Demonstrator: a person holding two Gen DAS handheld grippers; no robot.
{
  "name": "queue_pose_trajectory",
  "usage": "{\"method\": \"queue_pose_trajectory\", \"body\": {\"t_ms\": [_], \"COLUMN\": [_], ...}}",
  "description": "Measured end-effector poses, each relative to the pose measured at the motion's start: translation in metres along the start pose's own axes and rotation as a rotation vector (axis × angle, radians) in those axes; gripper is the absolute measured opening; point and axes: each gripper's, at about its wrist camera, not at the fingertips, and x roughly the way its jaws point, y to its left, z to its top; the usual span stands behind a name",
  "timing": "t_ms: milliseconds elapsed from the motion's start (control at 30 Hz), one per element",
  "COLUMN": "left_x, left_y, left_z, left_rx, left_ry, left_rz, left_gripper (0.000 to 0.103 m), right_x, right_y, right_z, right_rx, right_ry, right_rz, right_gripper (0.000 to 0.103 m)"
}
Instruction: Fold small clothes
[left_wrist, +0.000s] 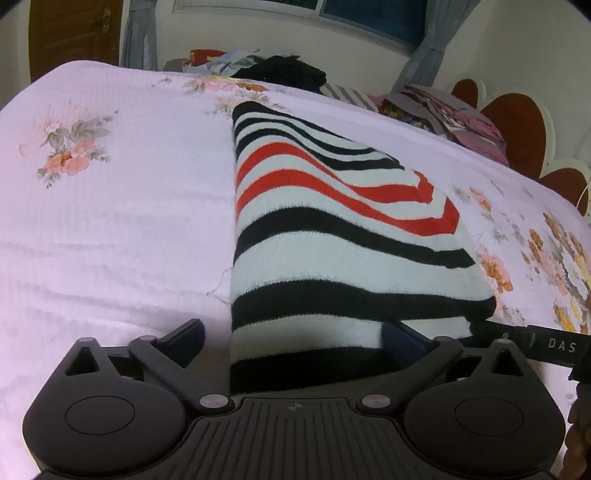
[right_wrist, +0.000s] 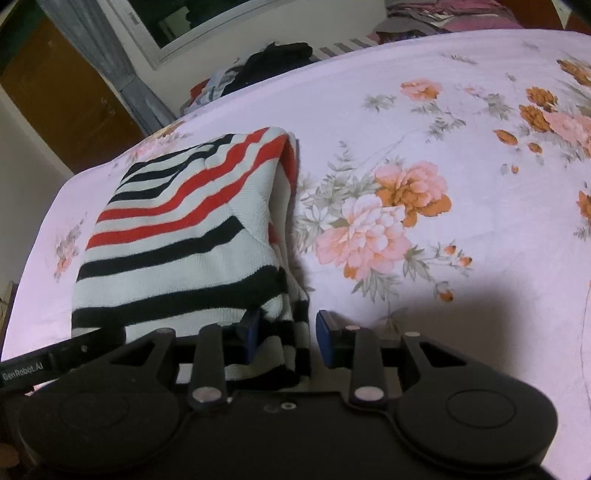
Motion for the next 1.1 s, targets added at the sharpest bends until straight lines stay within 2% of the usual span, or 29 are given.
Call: {"method": "queue_pose_trajectory", "body": {"t_ms": [33,133,333,467,567,700,867,967,1100], "left_x": [0.001,0.002,-0.003,-0.016,-0.033,-0.069,-0.137,-0.178,-0.221], "left_y": [0.001,0.001,-0.014,-0.028,-0.035,-0.043,-0.057,-0.066,-0.082], "left_z": [0.0,0.0,0.006,0.006,0.003,-0.007,-0.03,-0.049,-0.075], "left_rx": [-0.005,-0.028,0.001,0.044,0.057,0.018,-0.032,-0.052,-0.042], "left_ry": [0.004,0.017,0.056,0.039,0.033,-0.022,-0.148,-0.219,-0.245], "left_rz": [-0.002,-0.001,0.088,0.166,0.177,0.183,0.262,0.289,0.308], "left_gripper": [0.103,0.103,0.103,0.103,0.103,0.103,0.103,0.103,0.103], "right_x": [0.0,-0.001,-0.019,-0.039,-0.057,-0.09,-0.141,-0.177,-0.226], "right_y": [-0.002,-0.007,0.0,0.003,0.005,0.007,0.012,0.021,0.029], "right_z": [0.0,0.002,0.007,0.004,-0.002,-0.011,-0.025,-0.042,-0.066], "right_rx": [0.014,0.04,0.01,-0.031,-0.075,-0.151,-0.248,-0.348,-0.423], "right_ry": [-0.001,-0.003,-0.046,-0.062,-0.059,-0.069,-0.099,-0.147,-0.254], "right_rz": [-0.009,-0.003,0.002,0.019,0.034,0.054,0.1,0.079,0.02], "right_gripper": [0.045,0.051,0.058,0.062,0.066,0.07,0.078,0.084,0.092]}}
